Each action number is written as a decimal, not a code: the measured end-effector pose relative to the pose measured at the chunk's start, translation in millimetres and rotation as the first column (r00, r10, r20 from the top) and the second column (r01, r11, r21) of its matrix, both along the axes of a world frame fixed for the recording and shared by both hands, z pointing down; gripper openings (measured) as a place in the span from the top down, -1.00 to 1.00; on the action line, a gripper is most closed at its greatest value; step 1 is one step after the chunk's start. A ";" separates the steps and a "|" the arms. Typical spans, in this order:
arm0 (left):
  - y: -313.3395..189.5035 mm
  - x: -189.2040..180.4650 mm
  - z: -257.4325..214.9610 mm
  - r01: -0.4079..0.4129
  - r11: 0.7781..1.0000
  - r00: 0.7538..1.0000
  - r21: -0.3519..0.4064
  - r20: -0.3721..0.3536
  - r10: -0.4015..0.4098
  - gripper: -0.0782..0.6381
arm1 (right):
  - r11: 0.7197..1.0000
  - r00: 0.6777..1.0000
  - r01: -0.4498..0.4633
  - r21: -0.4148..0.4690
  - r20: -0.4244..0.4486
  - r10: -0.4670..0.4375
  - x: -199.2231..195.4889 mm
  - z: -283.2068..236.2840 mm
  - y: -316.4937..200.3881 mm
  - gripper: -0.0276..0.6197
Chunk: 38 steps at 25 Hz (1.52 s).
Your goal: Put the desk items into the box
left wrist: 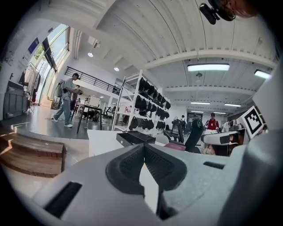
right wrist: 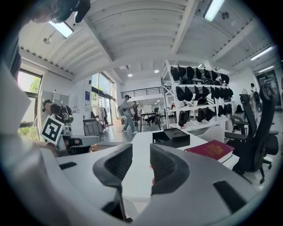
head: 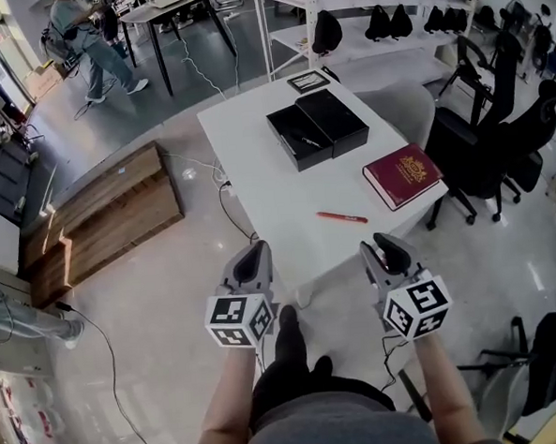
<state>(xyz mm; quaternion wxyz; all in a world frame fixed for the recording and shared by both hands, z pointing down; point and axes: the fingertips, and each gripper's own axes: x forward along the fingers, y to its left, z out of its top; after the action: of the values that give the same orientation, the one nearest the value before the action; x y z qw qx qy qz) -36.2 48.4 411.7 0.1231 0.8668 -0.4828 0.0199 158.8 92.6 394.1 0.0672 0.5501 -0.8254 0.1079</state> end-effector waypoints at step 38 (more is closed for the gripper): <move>-187.4 7.4 28.6 -0.180 0.982 0.984 -0.060 -0.024 0.178 0.76 | 0.992 0.989 -0.086 -0.094 -0.130 0.073 4.5 33.2 -153.2 0.54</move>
<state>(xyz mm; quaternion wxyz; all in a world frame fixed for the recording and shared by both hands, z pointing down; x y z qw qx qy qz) -28.8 -139.0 440.4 0.1522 0.9026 -0.4008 0.0377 163.3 -60.7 427.2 0.1424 0.5844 -0.7904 0.1164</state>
